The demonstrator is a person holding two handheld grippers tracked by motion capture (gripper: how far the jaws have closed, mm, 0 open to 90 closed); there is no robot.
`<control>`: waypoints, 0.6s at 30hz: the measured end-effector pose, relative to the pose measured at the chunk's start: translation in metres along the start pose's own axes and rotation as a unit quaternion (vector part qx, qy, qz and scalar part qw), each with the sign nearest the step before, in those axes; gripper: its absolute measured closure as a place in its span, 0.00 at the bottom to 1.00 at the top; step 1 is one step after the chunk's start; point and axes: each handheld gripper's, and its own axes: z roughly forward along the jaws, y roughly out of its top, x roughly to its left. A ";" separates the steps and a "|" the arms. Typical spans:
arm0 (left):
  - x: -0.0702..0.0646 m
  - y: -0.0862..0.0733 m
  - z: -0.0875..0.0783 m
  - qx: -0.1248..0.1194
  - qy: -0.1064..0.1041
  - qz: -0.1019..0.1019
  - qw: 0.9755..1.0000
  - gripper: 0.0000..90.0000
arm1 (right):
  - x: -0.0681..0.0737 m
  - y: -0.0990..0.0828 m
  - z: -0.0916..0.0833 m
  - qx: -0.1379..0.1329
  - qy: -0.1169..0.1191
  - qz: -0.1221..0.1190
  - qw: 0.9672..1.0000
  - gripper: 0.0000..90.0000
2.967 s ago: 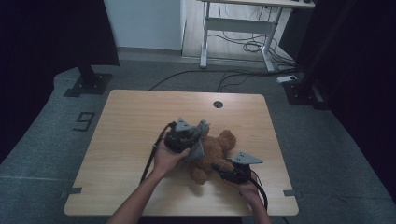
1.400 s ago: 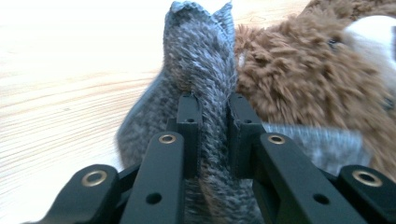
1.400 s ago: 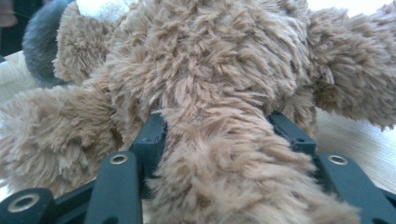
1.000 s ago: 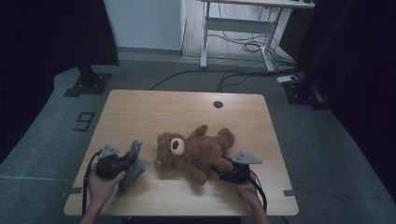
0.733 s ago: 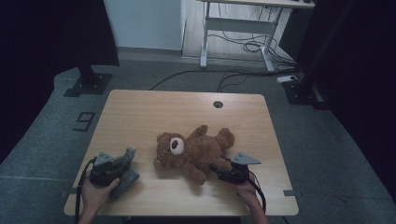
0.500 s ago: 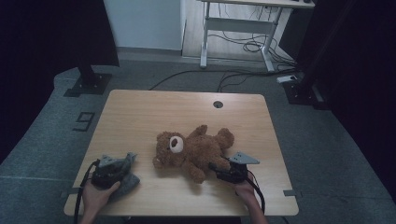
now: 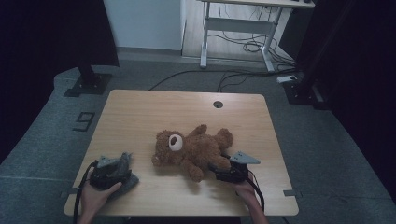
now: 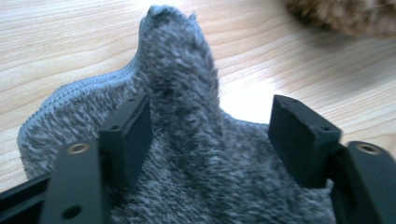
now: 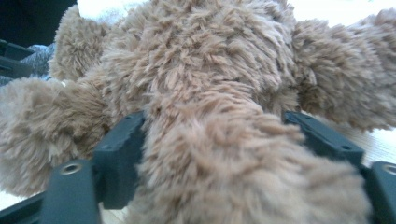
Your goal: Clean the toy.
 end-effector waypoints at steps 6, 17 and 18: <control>-0.005 0.013 -0.027 -0.063 0.002 0.006 0.998 0.31 | -0.003 0.006 -0.015 -0.031 0.006 0.008 0.999 0.16; -0.030 0.030 -0.035 -0.082 -0.034 0.028 0.996 0.33 | -0.002 0.009 -0.037 -0.055 0.006 0.010 0.998 0.15; -0.032 0.031 -0.035 -0.085 -0.035 0.028 0.995 0.33 | -0.002 0.009 -0.040 -0.057 0.004 0.011 0.998 0.15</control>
